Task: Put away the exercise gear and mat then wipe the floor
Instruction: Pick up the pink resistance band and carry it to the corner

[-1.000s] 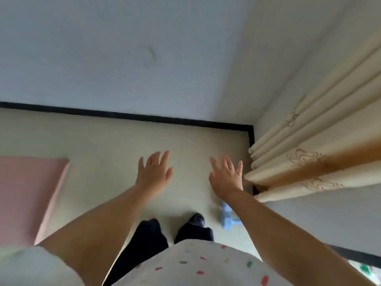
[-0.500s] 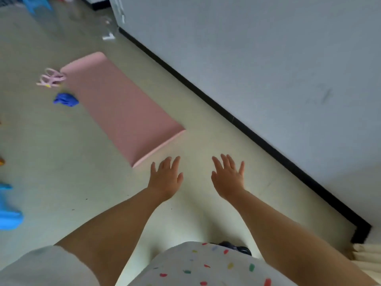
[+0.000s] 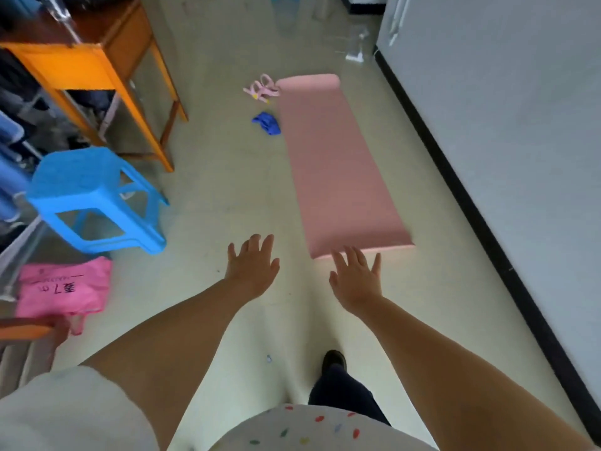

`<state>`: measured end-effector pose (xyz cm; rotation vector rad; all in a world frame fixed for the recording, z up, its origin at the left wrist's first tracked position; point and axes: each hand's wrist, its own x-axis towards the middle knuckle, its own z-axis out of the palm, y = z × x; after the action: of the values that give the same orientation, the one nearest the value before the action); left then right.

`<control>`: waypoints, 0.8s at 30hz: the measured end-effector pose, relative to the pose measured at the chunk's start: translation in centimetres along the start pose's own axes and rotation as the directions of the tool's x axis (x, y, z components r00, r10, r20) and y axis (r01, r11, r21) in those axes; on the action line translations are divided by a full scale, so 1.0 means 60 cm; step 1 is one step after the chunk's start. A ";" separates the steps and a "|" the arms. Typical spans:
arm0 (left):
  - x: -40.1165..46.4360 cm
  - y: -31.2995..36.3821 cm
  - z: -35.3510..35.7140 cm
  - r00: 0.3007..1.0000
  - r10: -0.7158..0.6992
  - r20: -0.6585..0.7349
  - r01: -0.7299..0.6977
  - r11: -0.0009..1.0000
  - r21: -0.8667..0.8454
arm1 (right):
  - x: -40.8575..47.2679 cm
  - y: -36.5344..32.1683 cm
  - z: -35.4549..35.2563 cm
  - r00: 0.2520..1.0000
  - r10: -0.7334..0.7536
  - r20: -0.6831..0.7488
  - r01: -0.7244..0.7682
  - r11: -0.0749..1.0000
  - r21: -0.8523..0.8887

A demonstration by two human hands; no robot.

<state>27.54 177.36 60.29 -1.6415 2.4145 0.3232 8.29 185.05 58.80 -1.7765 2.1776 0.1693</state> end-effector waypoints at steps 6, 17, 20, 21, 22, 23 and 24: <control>0.108 -0.072 -0.016 0.998 -0.063 0.015 0.064 0.998 -0.022 | 0.162 -0.065 -0.023 0.990 -0.129 0.063 0.134 0.988 -0.074; 0.465 -0.173 -0.155 0.973 -0.231 -0.014 0.225 0.957 -0.181 | 0.570 -0.100 -0.177 0.979 -0.169 0.110 0.180 0.980 -0.089; 0.535 -0.199 -0.171 0.970 -0.244 0.013 0.241 0.947 -0.211 | 0.661 -0.122 -0.208 0.979 -0.142 0.148 0.157 0.984 -0.089; 0.557 -0.212 -0.172 0.968 -0.248 0.034 0.250 0.945 -0.212 | 0.690 -0.134 -0.213 0.973 -0.160 0.167 0.179 0.979 -0.103; 0.580 -0.227 -0.172 0.965 -0.255 0.060 0.262 0.941 -0.214 | 0.718 -0.148 -0.216 0.965 -0.184 0.186 0.209 0.970 -0.122; 0.603 -0.245 -0.173 0.962 -0.261 0.084 0.273 0.939 -0.210 | 0.748 -0.162 -0.218 0.957 -0.208 0.203 0.240 0.960 -0.146; 0.629 -0.266 -0.176 0.959 -0.267 0.099 0.282 0.938 -0.200 | 0.779 -0.179 -0.221 0.950 -0.228 0.212 0.265 0.950 -0.165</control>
<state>28.27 135.08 58.46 -1.9927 2.1222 0.5975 8.36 135.30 57.40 -2.0274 1.8388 0.4826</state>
